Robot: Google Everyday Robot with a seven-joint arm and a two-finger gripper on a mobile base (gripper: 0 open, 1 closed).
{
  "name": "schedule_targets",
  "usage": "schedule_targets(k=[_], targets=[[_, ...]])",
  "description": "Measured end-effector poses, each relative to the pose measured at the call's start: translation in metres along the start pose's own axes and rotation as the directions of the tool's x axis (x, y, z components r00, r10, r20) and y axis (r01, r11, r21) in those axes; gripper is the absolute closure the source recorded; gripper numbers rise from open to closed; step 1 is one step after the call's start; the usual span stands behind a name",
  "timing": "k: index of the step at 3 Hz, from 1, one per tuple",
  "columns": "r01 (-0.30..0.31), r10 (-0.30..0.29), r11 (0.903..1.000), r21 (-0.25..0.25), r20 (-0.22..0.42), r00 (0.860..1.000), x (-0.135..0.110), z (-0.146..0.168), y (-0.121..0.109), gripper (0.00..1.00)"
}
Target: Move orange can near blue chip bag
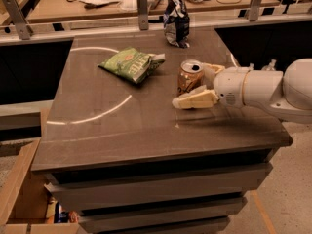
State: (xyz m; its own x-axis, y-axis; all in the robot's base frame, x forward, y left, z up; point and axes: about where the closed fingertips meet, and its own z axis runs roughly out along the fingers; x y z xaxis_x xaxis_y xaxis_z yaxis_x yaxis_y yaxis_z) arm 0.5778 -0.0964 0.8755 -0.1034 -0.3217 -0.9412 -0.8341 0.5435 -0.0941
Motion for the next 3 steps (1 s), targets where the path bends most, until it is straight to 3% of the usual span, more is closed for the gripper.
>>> schedule_targets(k=[2,3], targets=[[0.000,0.000,1.0000,-0.004,-0.015,1.000,-0.002,0.010,-0.004,0.63],[0.002,0.003,0.9959,0.090,-0.054,0.999,-0.001,0.002,-0.031,0.88]])
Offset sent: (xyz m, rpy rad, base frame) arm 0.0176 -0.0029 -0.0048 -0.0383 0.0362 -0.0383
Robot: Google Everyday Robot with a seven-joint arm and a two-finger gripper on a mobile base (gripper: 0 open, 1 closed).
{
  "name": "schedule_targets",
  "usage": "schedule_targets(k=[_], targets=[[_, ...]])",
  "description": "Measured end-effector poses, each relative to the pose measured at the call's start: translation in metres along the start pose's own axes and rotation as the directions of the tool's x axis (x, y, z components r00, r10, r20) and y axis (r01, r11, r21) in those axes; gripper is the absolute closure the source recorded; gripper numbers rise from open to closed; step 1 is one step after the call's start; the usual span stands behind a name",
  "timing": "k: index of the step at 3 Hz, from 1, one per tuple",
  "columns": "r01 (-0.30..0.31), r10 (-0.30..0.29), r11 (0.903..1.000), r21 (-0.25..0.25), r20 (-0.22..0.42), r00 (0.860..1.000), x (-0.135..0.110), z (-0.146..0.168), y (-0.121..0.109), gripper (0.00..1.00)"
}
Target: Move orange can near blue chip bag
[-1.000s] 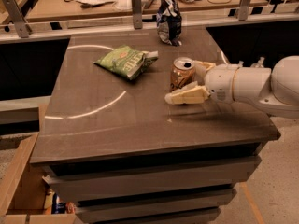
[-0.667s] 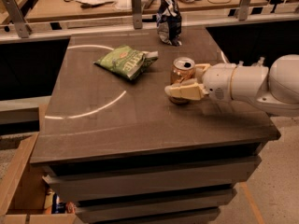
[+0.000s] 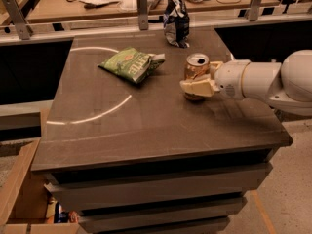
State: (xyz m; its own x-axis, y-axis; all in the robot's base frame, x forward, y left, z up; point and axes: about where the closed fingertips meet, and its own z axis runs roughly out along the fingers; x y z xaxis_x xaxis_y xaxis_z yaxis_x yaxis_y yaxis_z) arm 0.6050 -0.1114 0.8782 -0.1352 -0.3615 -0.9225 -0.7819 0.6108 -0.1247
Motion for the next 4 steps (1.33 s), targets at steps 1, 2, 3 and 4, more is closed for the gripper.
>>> schedule_targets(k=[1,2,3,4], targets=[[0.029,-0.025,0.9914,0.128,-0.034,0.999,0.000,-0.008,-0.044,1.00],[0.027,-0.016,0.9753,0.219,-0.053,0.998,0.001,-0.023,-0.081,1.00],[0.024,-0.012,0.9724,0.232,-0.057,0.998,0.003,-0.026,-0.086,1.00],[0.018,-0.005,0.9625,0.271,-0.050,0.999,0.000,-0.022,-0.098,1.00]])
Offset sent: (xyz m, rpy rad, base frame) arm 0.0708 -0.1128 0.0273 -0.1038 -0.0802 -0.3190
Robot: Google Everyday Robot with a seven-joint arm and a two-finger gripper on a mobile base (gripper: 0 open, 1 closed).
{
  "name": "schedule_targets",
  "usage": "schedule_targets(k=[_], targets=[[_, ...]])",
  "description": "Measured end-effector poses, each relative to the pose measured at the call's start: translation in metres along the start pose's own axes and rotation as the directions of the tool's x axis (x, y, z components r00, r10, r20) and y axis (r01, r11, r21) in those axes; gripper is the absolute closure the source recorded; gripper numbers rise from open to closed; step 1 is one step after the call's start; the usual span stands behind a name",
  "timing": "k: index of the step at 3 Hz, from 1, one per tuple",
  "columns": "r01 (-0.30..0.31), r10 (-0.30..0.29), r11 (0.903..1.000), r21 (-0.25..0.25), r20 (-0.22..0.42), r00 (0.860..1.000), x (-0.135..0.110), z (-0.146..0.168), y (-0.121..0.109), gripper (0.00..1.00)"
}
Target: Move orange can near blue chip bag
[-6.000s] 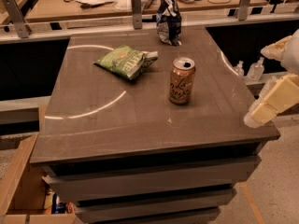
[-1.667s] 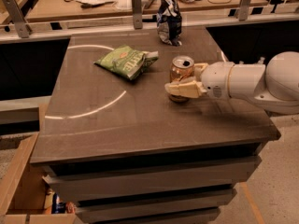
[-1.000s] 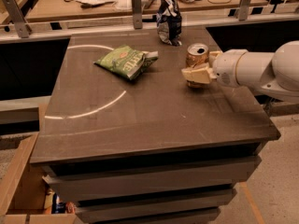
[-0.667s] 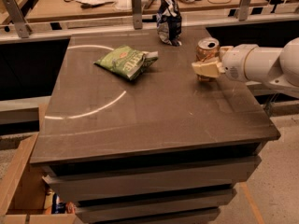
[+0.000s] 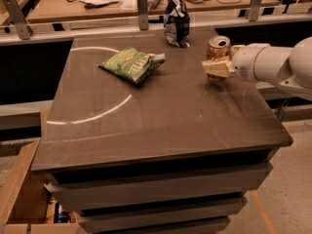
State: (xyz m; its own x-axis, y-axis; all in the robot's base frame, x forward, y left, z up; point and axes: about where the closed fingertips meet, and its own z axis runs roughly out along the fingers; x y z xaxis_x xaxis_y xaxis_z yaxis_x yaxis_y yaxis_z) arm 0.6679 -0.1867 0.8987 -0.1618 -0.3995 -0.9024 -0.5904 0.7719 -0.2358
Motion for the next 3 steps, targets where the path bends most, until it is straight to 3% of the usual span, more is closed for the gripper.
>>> schedule_targets(k=[1,2,3], targets=[[-0.007,0.006,0.9957,0.092,0.011,1.000,-0.007,0.018,-0.033,1.00],[-0.023,0.018,0.9834,0.180,0.029,0.999,-0.014,0.044,-0.071,1.00],[-0.054,0.047,0.9758,0.212,0.038,0.998,-0.017,0.072,-0.097,1.00]])
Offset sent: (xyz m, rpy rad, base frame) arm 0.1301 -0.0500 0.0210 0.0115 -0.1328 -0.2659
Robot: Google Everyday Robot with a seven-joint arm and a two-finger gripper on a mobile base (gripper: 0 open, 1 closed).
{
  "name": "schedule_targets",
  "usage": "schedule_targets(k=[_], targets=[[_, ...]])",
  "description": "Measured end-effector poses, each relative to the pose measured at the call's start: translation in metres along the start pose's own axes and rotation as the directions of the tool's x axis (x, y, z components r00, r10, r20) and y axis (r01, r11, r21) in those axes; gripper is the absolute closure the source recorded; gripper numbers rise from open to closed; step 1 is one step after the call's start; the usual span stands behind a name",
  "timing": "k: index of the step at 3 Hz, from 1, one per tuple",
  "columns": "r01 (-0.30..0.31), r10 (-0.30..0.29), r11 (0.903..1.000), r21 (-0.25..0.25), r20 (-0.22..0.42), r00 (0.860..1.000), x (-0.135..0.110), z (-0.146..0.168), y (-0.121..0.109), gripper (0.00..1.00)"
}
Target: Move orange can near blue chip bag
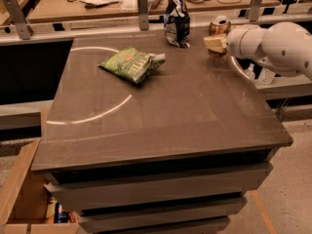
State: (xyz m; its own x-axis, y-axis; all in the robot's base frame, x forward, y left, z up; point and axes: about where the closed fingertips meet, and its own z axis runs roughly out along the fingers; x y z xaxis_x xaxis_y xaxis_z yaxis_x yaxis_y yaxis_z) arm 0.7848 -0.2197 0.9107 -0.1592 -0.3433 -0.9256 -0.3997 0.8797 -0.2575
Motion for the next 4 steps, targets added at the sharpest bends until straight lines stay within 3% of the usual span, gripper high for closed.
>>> schedule_targets(k=[3,4], targets=[[-0.128,0.127,0.9907,0.046,0.021,0.992,-0.004,0.071,-0.020,1.00],[-0.145,0.144,0.9879,0.056,0.017,0.989,-0.006,0.083,-0.021,0.82]])
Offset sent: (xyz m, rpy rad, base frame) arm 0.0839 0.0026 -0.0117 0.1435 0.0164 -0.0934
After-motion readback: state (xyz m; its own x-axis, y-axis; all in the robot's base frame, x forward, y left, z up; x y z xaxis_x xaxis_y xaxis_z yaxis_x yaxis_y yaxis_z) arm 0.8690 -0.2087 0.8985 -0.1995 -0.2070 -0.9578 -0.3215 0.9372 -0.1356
